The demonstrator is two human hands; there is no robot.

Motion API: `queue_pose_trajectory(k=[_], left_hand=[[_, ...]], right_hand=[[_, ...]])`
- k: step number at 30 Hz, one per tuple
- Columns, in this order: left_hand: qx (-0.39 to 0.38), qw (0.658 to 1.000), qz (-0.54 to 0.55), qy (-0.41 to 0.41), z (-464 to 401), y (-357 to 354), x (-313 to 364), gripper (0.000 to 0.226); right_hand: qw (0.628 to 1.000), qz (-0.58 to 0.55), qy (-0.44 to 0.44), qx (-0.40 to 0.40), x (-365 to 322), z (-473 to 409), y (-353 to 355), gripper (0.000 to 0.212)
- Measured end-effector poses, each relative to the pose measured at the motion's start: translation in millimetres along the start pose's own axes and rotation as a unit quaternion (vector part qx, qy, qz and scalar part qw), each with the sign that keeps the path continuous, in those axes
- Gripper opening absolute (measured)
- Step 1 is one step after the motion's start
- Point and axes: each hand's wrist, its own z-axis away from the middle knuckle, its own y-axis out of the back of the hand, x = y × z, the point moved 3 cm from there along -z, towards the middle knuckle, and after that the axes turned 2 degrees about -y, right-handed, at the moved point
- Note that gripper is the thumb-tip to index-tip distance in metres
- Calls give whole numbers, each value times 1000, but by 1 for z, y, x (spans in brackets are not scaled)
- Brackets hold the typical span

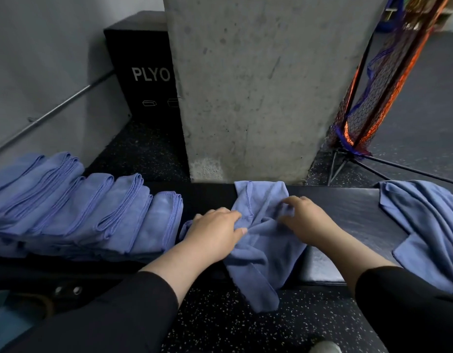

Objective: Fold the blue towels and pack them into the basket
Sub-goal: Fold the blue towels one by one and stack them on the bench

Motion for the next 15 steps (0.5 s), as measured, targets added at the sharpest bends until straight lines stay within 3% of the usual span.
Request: queue_pose_trajectory(k=[4,7,10,15], left_hand=[[8,999,31,-5,-16,-7,14,53],[5,1000,7,24,-29,-12,19,59],[39,997,-45,43,-41,-12,23,47],[117,990,-42,60,-56,-11,22,21]], right_hand=[[999,-21,-31,37,14,-11,-2,54],[997,-41,-26,58,16,-21,-3,20],[997,-33,-28,57,16,-25,-6,34],[979,-156,-62,117,11,-35,6,19]])
